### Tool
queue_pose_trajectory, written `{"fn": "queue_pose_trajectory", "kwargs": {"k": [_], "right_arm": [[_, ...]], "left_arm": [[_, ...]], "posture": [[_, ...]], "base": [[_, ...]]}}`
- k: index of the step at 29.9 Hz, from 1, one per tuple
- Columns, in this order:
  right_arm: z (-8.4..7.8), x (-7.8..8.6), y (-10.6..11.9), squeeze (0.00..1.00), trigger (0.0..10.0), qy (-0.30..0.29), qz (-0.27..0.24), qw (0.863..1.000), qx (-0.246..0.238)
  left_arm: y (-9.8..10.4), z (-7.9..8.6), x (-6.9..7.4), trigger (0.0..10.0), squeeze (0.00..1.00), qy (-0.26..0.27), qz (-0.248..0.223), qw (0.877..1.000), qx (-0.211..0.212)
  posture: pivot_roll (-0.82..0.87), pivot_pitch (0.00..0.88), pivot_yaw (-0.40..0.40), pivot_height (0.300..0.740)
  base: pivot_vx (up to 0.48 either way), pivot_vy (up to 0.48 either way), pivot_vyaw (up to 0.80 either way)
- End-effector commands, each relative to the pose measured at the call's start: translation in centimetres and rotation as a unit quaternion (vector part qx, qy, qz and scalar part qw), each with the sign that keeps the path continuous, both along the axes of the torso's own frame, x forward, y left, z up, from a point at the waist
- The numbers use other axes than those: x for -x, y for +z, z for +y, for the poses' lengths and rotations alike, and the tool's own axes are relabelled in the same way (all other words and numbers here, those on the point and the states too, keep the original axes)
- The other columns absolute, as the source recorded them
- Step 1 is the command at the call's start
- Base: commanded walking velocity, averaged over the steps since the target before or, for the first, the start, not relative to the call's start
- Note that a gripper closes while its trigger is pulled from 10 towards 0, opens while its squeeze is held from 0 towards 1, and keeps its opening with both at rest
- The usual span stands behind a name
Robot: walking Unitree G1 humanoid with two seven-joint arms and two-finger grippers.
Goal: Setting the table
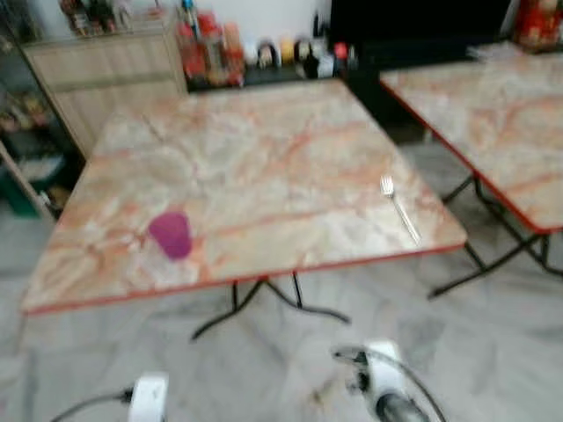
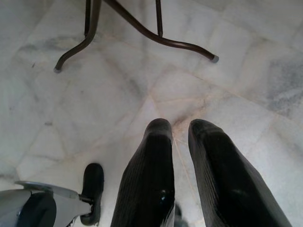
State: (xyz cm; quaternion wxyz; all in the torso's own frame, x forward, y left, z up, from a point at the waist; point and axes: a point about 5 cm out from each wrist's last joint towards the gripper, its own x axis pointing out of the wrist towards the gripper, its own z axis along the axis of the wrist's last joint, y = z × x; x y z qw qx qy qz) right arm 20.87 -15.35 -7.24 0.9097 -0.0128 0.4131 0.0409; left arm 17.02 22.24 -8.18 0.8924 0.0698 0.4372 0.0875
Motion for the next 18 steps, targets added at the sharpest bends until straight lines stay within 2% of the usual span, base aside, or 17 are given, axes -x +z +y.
{"fn": "queue_pose_trajectory", "kwargs": {"k": [1,3,9,12,16,18], "right_arm": [[-1.2,0.7,-0.4,0.00,10.0,-0.012,0.013,1.000,0.009],[-1.1,0.7,-0.4,0.00,10.0,-0.007,0.016,1.000,0.004],[-1.5,0.8,-0.3,0.00,10.0,0.000,0.008,1.000,0.006],[-1.5,0.5,0.0,0.00,10.0,0.047,-0.018,0.999,0.011],[-1.5,0.5,0.1,0.00,10.0,0.056,-0.022,0.998,0.011],[-1.3,0.1,0.8,0.00,10.0,0.122,-0.060,0.991,0.006]], "left_arm": [[0.0,-0.5,-0.2,10.0,0.00,-0.002,-0.001,1.000,0.006],[0.0,-0.6,-0.2,10.0,0.00,-0.003,-0.001,1.000,0.008],[-0.1,-0.7,-0.2,10.0,0.00,-0.002,-0.002,1.000,0.012],[-0.2,-0.8,0.1,10.0,0.00,-0.001,-0.001,1.000,0.013],[-0.2,-0.8,0.1,10.0,0.00,-0.001,-0.001,1.000,0.014],[-0.3,-0.9,0.3,10.0,0.00,0.000,0.001,1.000,0.015]], "posture": [[0.01,0.000,0.033,0.732],[0.02,0.000,0.031,0.732],[0.02,0.000,0.029,0.732],[0.01,0.000,0.026,0.732],[0.01,0.000,0.026,0.732],[0.01,0.000,0.021,0.732]], "base": [[0.315,0.000,0.00],[0.277,0.000,0.00],[0.000,0.000,0.00],[0.000,0.000,0.00],[0.000,0.000,0.00],[0.000,0.000,0.00]]}}
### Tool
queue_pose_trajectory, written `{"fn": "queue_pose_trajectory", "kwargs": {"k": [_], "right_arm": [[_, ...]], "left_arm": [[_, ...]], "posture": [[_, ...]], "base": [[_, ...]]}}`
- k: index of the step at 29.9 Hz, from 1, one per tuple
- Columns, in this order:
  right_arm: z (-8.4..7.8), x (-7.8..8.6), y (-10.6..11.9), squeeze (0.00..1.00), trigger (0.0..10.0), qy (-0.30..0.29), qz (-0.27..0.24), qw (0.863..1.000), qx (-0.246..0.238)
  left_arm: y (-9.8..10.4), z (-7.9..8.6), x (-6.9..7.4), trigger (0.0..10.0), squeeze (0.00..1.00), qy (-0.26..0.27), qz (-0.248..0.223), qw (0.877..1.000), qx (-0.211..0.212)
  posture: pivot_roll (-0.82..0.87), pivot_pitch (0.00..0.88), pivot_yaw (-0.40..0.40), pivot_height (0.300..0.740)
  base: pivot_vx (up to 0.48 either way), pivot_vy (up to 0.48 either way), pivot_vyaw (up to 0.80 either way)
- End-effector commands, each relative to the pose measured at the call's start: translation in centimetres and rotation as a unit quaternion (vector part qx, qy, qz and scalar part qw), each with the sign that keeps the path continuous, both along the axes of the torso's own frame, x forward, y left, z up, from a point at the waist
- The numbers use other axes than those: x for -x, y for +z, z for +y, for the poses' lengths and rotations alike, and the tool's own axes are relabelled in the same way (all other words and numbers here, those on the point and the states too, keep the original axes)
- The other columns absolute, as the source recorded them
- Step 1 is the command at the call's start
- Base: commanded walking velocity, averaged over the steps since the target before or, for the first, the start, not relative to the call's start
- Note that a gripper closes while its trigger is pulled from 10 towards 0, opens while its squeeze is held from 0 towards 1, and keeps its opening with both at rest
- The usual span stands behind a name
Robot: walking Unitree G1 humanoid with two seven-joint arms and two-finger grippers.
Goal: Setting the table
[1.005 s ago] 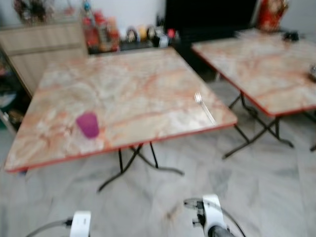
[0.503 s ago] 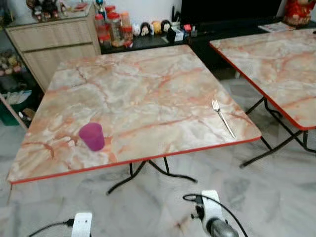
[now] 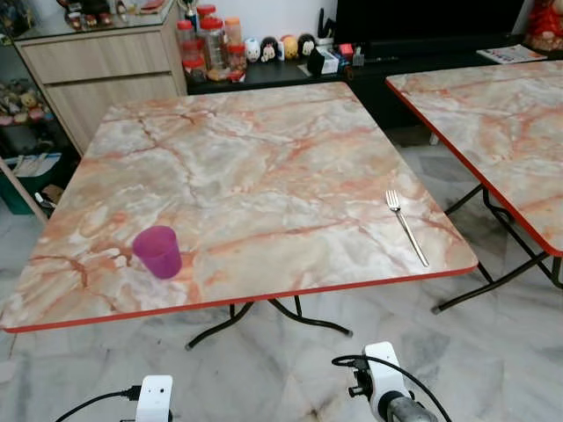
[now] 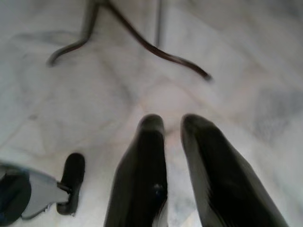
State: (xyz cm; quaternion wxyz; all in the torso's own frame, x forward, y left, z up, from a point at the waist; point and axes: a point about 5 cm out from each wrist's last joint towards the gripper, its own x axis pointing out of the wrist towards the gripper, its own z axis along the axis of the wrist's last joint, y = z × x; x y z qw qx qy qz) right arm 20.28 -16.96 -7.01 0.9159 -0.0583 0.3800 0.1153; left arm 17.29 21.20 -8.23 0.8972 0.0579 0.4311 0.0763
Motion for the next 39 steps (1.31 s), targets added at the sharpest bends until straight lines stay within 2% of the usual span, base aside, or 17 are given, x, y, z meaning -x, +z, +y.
{"fn": "queue_pose_trajectory", "kwargs": {"k": [1,5,7,8,10,13,15,16,18,20,21,24,28,29,30,33,39], "right_arm": [[0.5,-0.6,0.9,0.00,10.0,0.076,-0.043,0.996,-0.006],[0.1,-1.1,2.0,0.00,10.0,0.139,-0.078,0.987,-0.024],[-0.1,-1.9,2.9,0.00,10.0,0.141,-0.104,0.984,-0.045],[0.1,-3.1,4.5,0.00,10.0,0.164,-0.143,0.974,-0.058],[0.3,-3.4,5.2,0.00,10.0,0.177,-0.157,0.969,-0.065],[2.7,-4.7,8.5,0.00,10.0,0.248,-0.215,0.938,-0.109],[3.2,-5.0,9.2,0.00,10.0,0.256,-0.226,0.932,-0.118],[4.3,-5.8,10.6,0.00,10.0,0.270,-0.255,0.920,-0.127],[4.7,-6.2,11.2,0.00,10.0,0.275,-0.268,0.915,-0.126],[5.9,-8.7,14.6,0.00,10.0,0.230,-0.342,0.900,-0.144],[5.9,-8.7,14.6,0.00,10.0,0.230,-0.342,0.900,-0.144],[5.0,-10.8,16.5,0.00,10.0,0.129,-0.383,0.904,-0.142],[4.4,-11.6,16.9,0.00,10.0,0.094,-0.387,0.909,-0.121],[3.5,-12.5,16.8,0.00,10.0,0.053,-0.383,0.917,-0.094],[3.5,-12.5,16.8,0.00,10.0,0.053,-0.383,0.917,-0.094],[2.5,-13.6,17.1,0.00,10.0,-0.013,-0.378,0.921,-0.089],[2.5,-13.5,17.0,0.00,10.0,-0.014,-0.384,0.920,-0.074]], "left_arm": [[-0.3,0.2,0.7,10.0,0.00,0.006,0.010,1.000,0.000],[-0.5,0.1,1.0,10.0,0.00,0.004,0.018,1.000,-0.001],[-0.5,0.1,1.1,10.0,0.00,0.005,0.019,1.000,0.000],[-0.5,0.1,1.2,10.0,0.00,0.002,0.020,1.000,0.000],[-0.5,0.1,1.2,10.0,0.00,0.002,0.021,1.000,0.000],[-0.5,0.0,1.0,10.0,0.00,0.001,0.020,1.000,0.000],[-0.4,0.0,0.9,10.0,0.00,0.001,0.019,1.000,0.000],[-0.4,-0.1,0.7,10.0,0.00,0.002,0.017,1.000,0.001],[-0.4,-0.1,0.6,10.0,0.00,0.002,0.016,1.000,0.001],[-0.3,-0.2,0.5,10.0,0.00,0.002,0.015,1.000,0.001],[-0.3,-0.2,0.5,10.0,0.00,0.002,0.015,1.000,0.001],[-0.3,-0.1,0.5,10.0,0.00,0.007,0.013,1.000,-0.001],[-0.3,-0.1,0.5,10.0,0.00,0.007,0.012,1.000,-0.001],[-0.3,-0.1,0.5,10.0,0.00,0.008,0.011,1.000,-0.001],[-0.3,-0.1,0.5,10.0,0.00,0.008,0.011,1.000,-0.001],[-0.2,-0.3,0.2,10.0,0.00,0.005,0.008,1.000,-0.003],[-0.2,-0.4,0.1,10.0,0.00,0.006,0.006,1.000,-0.002]], "posture": [[0.01,0.000,0.019,0.732],[0.01,0.000,0.018,0.732],[0.00,0.000,0.022,0.732],[-0.01,0.000,0.024,0.732],[-0.01,0.000,0.025,0.732],[-0.01,0.000,0.020,0.732],[-0.01,0.000,0.018,0.732],[-0.01,0.000,0.018,0.732],[-0.01,0.000,0.017,0.732],[0.00,0.000,0.022,0.732],[0.00,0.000,0.022,0.732],[0.01,0.000,0.021,0.732],[0.01,0.000,0.020,0.732],[0.01,0.000,0.021,0.732],[0.01,0.000,0.021,0.732],[0.01,0.000,0.018,0.732],[0.01,0.000,0.018,0.732]], "base": [[0.000,0.000,0.00],[0.000,0.000,0.00],[0.000,0.000,0.00],[0.000,0.000,0.00],[0.000,0.000,0.00],[0.000,0.000,0.00],[0.000,0.000,0.00],[0.000,0.000,0.00],[0.000,0.000,0.00],[0.000,0.000,0.00],[0.000,0.000,0.00],[0.000,0.000,0.00],[0.000,0.000,0.00],[0.000,0.000,0.00],[0.000,0.000,0.00],[0.000,0.000,0.00],[0.000,0.000,0.10]]}}
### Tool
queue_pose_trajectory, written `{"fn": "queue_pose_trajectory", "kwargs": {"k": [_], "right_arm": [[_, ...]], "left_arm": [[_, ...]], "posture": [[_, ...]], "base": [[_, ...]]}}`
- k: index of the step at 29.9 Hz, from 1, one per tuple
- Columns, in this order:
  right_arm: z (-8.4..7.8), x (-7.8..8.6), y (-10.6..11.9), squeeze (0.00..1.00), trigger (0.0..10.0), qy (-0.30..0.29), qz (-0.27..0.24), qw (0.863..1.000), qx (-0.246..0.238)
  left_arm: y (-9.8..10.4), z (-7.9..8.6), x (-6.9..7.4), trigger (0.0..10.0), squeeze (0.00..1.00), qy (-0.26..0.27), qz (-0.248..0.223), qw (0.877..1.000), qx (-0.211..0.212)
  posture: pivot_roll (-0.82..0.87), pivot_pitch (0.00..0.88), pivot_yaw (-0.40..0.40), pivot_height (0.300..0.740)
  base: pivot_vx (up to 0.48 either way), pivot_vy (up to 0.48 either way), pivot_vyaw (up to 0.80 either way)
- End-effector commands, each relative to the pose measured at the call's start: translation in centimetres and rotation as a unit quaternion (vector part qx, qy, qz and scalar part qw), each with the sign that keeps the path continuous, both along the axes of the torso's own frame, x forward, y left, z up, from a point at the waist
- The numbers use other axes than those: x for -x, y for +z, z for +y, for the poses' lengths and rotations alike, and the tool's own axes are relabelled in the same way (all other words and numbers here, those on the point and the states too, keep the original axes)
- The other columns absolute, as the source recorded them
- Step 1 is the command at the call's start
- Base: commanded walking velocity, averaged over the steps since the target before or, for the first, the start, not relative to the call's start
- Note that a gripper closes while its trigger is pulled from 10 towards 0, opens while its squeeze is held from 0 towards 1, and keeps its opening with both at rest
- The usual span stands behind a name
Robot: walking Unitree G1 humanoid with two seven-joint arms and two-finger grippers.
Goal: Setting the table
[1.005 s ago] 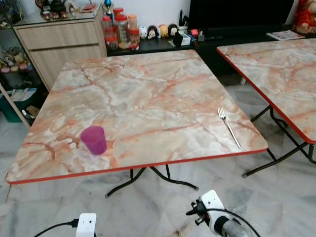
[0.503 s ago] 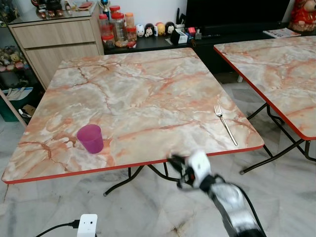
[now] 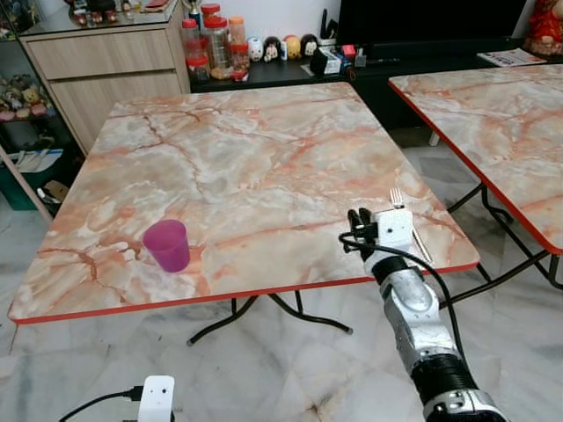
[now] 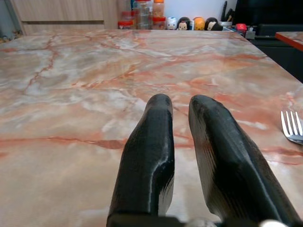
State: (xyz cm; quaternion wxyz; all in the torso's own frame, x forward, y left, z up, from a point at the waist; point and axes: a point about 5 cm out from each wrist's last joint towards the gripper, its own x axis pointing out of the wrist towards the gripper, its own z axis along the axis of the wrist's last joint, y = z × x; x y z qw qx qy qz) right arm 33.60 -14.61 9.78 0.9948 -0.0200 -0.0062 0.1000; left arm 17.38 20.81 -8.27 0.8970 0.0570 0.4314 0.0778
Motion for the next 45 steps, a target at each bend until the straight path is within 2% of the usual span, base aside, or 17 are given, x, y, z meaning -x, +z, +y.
{"fn": "queue_pose_trajectory", "kwargs": {"k": [1,8,24,45], "right_arm": [[0.16,-0.21,0.18,0.00,10.0,-0.002,-0.005,1.000,0.007],[0.16,-0.23,0.07,0.00,10.0,-0.009,-0.006,1.000,-0.006],[-0.32,-0.45,0.31,0.00,10.0,-0.021,-0.011,1.000,-0.007],[-0.14,-0.39,0.14,0.00,10.0,-0.022,-0.013,1.000,-0.005]], "left_arm": [[-0.11,0.03,0.19,10.0,0.00,0.003,0.006,1.000,-0.003],[-0.19,-0.03,0.33,10.0,0.00,0.001,0.009,1.000,-0.003],[-0.23,-0.18,0.35,10.0,0.00,-0.003,0.010,1.000,-0.002],[-0.16,-0.04,0.26,10.0,0.00,-0.005,0.010,1.000,-0.003]], "posture": [[0.01,0.000,0.018,0.732],[0.01,0.000,0.021,0.732],[-0.01,0.000,0.024,0.732],[-0.01,0.000,0.027,0.732]], "base": [[0.000,0.000,0.59],[0.000,0.000,0.57],[0.000,0.000,0.00],[0.271,0.000,0.00]]}}
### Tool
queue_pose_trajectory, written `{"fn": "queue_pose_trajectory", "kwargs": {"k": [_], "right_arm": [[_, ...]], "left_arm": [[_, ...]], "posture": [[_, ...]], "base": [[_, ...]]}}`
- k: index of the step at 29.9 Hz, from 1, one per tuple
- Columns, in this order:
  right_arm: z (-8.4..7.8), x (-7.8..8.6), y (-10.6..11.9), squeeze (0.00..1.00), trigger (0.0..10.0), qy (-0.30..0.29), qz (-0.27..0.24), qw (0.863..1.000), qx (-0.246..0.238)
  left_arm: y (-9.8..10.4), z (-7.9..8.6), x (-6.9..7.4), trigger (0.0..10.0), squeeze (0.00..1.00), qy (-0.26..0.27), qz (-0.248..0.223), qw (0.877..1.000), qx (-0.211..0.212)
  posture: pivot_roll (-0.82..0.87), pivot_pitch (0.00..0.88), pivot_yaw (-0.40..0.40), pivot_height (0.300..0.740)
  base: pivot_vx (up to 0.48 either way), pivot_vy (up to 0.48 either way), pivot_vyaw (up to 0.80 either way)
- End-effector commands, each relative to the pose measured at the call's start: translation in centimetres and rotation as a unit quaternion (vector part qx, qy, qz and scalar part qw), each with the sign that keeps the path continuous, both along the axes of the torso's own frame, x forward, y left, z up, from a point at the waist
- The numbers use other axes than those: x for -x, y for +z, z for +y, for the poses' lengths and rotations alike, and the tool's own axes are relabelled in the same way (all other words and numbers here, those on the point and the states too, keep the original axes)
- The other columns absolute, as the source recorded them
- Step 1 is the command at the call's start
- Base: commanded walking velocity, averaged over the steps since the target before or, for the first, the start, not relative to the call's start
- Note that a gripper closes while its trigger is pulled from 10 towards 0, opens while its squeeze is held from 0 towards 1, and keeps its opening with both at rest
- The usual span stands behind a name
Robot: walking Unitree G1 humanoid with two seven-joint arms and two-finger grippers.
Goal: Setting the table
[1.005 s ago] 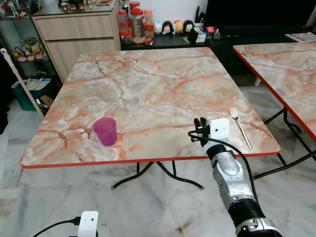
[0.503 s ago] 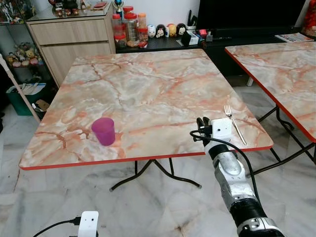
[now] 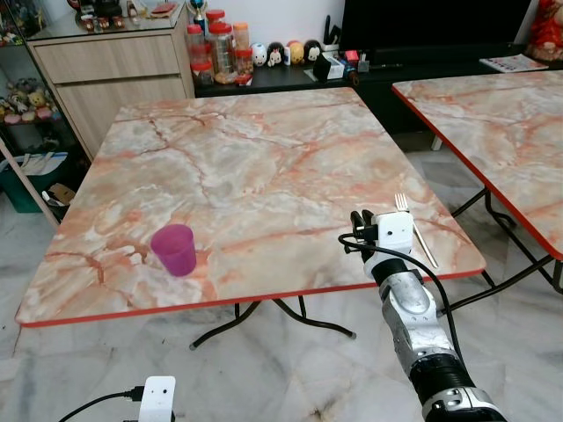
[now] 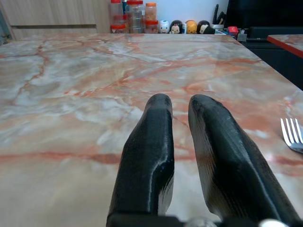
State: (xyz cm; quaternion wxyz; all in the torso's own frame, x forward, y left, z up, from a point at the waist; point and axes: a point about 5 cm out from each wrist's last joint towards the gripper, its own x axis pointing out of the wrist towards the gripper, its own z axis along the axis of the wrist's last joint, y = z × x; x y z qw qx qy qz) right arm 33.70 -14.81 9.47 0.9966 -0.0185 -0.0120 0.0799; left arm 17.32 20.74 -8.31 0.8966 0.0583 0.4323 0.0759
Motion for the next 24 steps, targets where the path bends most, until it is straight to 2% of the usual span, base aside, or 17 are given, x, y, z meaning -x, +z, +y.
{"fn": "queue_pose_trajectory", "kwargs": {"k": [1,9,21,24], "right_arm": [[0.06,-0.29,0.46,0.00,10.0,-0.002,-0.008,1.000,-0.007],[0.11,-0.34,0.49,0.00,10.0,0.000,-0.009,1.000,-0.006],[0.14,-0.29,0.42,0.00,10.0,0.003,-0.009,1.000,-0.004],[0.17,-0.30,0.45,0.00,10.0,0.004,-0.011,1.000,-0.005]], "left_arm": [[-0.12,0.02,0.18,10.0,0.00,-0.003,0.009,1.000,-0.003],[-0.18,-0.02,0.30,10.0,0.00,-0.002,0.010,1.000,-0.002],[-0.22,-0.06,0.34,10.0,0.00,-0.002,0.013,1.000,0.001],[-0.17,-0.09,0.21,10.0,0.00,-0.003,0.012,1.000,-0.001]], "posture": [[0.00,0.000,0.025,0.732],[0.00,0.000,0.023,0.732],[-0.01,0.000,0.026,0.732],[0.00,0.000,0.024,0.732]], "base": [[0.285,0.000,0.00],[0.280,0.000,0.00],[0.000,0.000,0.00],[0.162,0.000,0.58]]}}
